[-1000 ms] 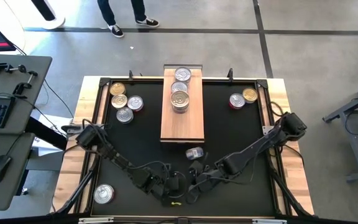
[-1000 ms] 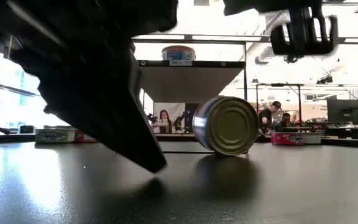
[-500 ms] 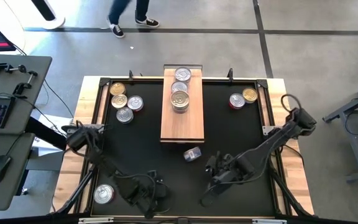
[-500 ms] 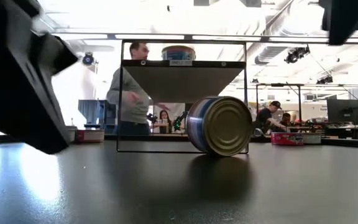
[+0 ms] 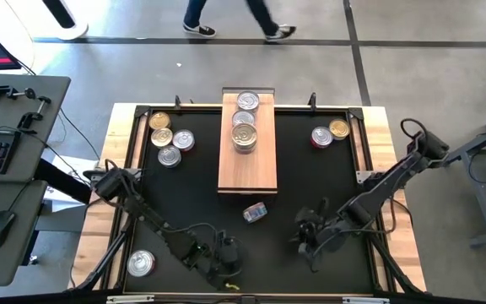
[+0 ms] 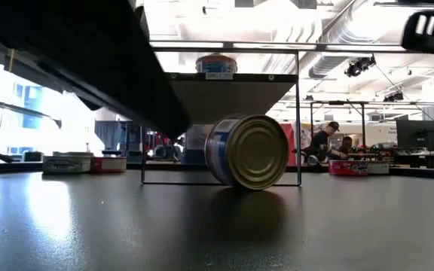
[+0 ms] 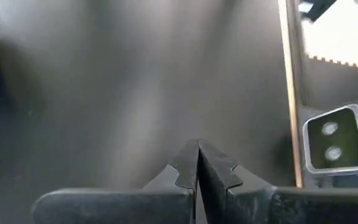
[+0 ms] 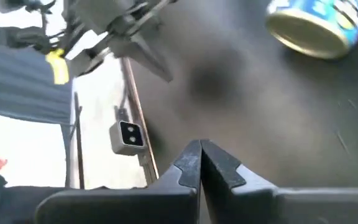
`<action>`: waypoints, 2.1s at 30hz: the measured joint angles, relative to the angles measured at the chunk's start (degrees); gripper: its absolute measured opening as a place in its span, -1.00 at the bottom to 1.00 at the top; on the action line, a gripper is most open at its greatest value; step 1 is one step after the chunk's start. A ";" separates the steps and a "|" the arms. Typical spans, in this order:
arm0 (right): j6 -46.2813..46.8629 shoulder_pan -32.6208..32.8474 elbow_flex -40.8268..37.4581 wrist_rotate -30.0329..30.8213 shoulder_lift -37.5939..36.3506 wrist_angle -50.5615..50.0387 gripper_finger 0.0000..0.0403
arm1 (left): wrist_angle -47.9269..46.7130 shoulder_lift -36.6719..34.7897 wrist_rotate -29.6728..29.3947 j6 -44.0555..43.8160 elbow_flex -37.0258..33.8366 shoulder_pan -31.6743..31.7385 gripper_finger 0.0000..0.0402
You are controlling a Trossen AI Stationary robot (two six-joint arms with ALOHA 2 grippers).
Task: Stack canned seafood by type on shelf
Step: Stack the blue pink tuna can on top of the blue pink tuna can on the shelf
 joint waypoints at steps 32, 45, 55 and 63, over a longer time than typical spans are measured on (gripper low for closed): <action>-33.20 -12.88 3.54 19.38 17.69 9.28 -1.00 | -13.13 -8.83 -13.80 -0.58 0.04 5.49 -1.00; -30.85 -13.03 3.56 27.21 18.74 5.69 -1.00 | -12.72 -7.95 -16.43 -1.15 0.04 6.18 -1.00; -26.19 -14.00 3.45 25.18 18.74 0.48 -1.00 | -7.93 -3.20 -12.61 0.00 0.02 7.92 -1.00; -23.28 -12.44 3.43 20.93 18.74 0.19 -1.00 | -10.43 -2.53 -13.48 2.54 0.02 9.02 -1.00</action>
